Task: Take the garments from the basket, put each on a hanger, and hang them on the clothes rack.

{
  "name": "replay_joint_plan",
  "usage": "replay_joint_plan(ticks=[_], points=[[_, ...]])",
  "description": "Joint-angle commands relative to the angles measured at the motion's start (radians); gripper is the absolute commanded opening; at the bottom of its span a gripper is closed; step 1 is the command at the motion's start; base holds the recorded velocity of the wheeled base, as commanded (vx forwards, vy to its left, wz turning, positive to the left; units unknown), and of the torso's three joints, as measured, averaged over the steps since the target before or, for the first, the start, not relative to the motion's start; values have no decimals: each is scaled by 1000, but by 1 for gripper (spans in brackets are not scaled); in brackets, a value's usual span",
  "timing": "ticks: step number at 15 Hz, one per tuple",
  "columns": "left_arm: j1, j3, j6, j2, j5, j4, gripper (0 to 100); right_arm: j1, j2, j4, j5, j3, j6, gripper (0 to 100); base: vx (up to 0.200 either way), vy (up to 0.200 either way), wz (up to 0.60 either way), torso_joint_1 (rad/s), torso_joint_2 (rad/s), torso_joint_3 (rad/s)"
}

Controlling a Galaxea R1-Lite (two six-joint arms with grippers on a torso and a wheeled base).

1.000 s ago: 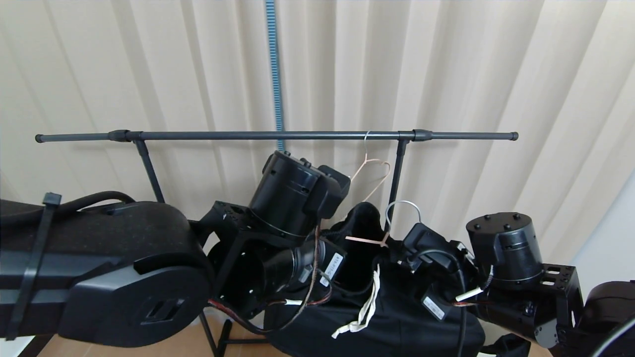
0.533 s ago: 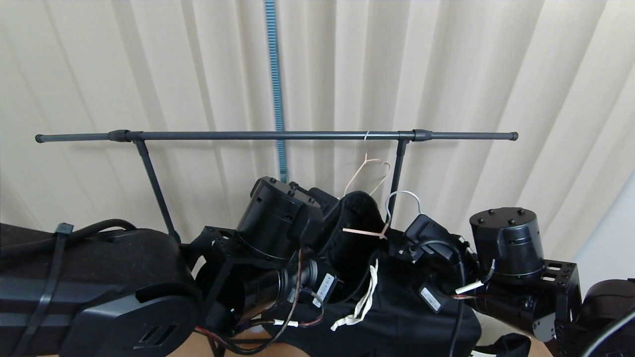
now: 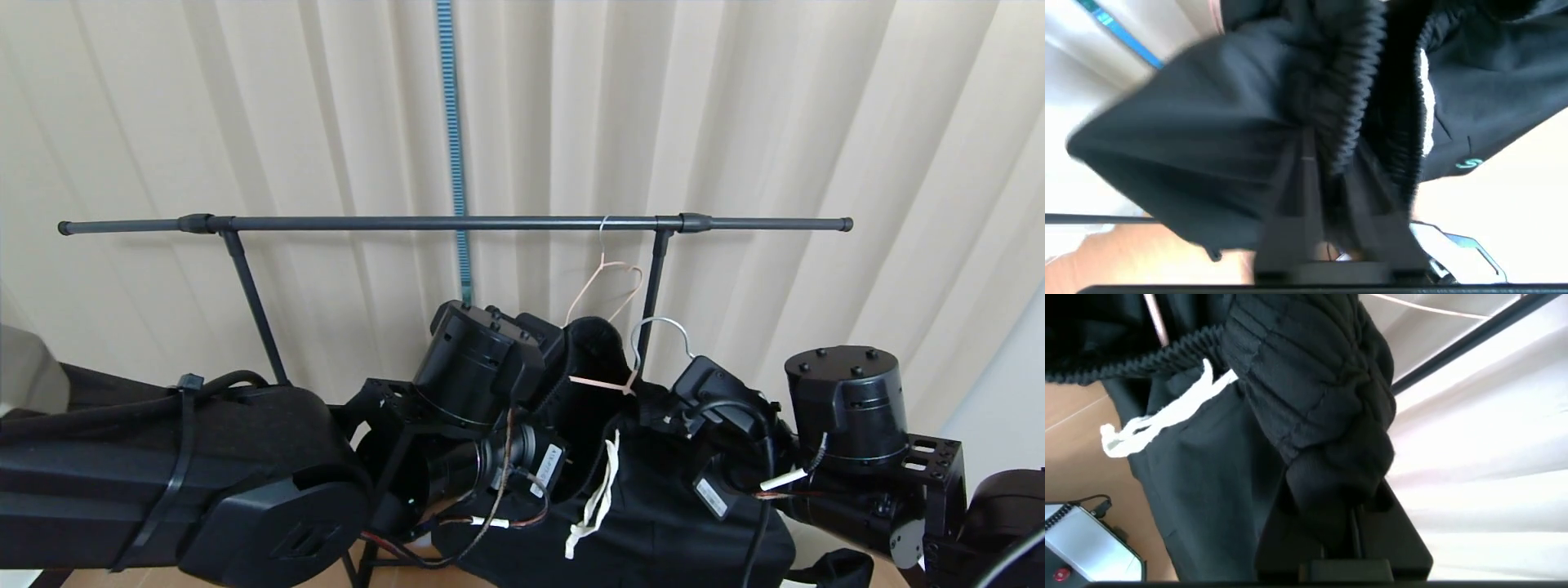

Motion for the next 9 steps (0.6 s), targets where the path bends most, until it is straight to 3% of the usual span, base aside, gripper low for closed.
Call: replay_joint_plan(ticks=[1,6,9], points=[[1,1,0,4,1,-2,100,0,2,0,-1,2,-1,0,0,0,0,0,0,0],[9,38,0,-93,1,-22,100,0,7,-1,8,2,0,0,0,0,0,0,0,0],[67,109,27,-191,-3,-22,100,-5,-1,0,63,20,-3,0,0,0,0,0,0,0]])
